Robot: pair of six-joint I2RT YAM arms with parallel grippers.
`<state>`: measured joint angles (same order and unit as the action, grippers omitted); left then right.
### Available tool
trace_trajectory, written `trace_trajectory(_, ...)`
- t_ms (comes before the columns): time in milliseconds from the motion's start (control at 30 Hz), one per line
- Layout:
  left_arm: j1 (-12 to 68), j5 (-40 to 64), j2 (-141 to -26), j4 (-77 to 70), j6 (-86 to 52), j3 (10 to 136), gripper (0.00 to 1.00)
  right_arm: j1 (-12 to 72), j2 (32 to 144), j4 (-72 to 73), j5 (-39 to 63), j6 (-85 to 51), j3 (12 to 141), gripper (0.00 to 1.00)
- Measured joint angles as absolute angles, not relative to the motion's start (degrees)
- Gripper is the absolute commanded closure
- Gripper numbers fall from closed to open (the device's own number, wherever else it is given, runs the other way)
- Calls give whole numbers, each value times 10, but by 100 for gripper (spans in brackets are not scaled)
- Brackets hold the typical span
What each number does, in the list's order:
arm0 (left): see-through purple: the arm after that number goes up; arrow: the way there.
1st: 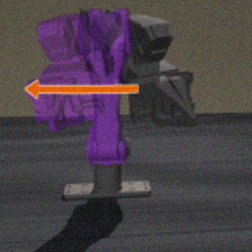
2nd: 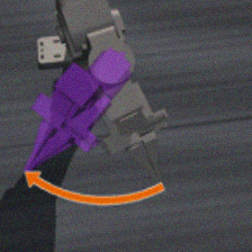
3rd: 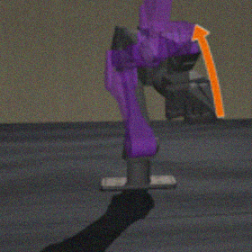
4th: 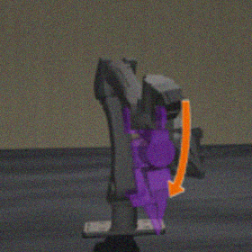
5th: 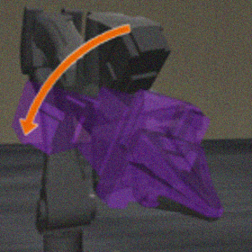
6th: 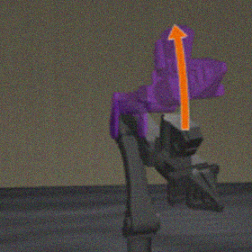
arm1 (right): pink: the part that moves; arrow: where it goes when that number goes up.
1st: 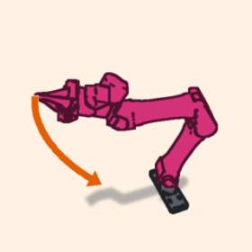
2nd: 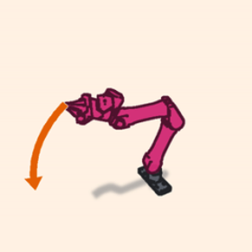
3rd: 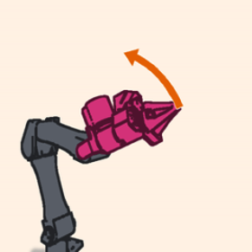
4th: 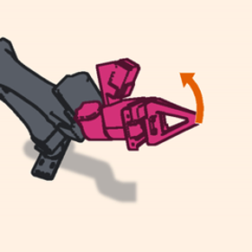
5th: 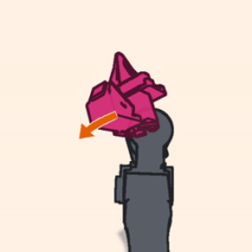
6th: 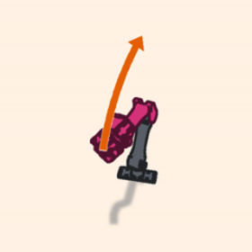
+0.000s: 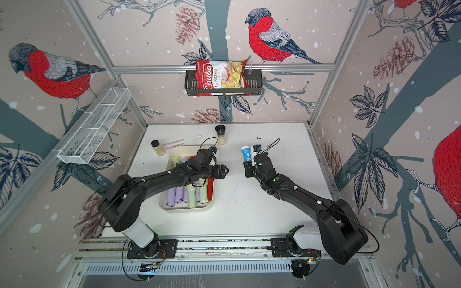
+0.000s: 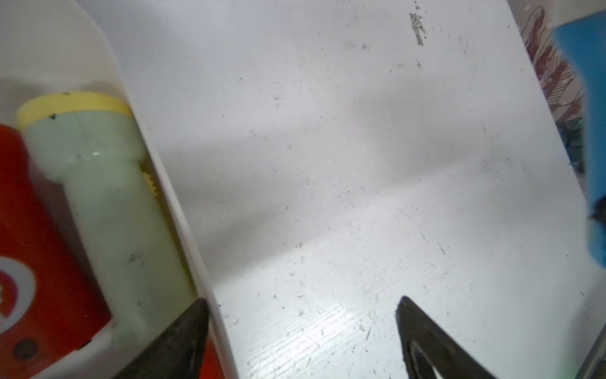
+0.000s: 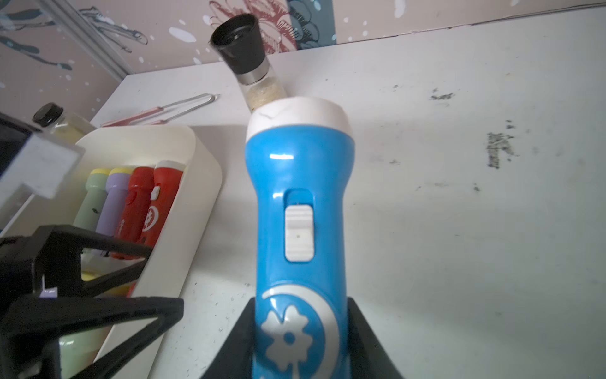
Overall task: Put the flashlights into the storage boxes
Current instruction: Move the storage box to the center of the board.
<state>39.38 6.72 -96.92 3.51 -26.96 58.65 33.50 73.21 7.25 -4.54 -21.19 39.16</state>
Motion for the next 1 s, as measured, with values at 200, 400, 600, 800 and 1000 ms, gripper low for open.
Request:
trace_trajectory(200,437,98,-1029,24,-272,650,12,302,698,41,-46,-213,378,86)
trace_trajectory(400,468,121,-1072,18,-279,706,13,288,666,10,-45,-213,373,86)
trace_trajectory(600,474,130,-1038,16,-283,707,13,288,620,1,-30,-194,366,85)
trace_trajectory(800,473,113,-906,-55,-273,610,17,289,562,48,60,-164,316,87)
trace_trajectory(1000,472,145,-793,-249,-251,442,27,293,511,125,176,-134,277,83)
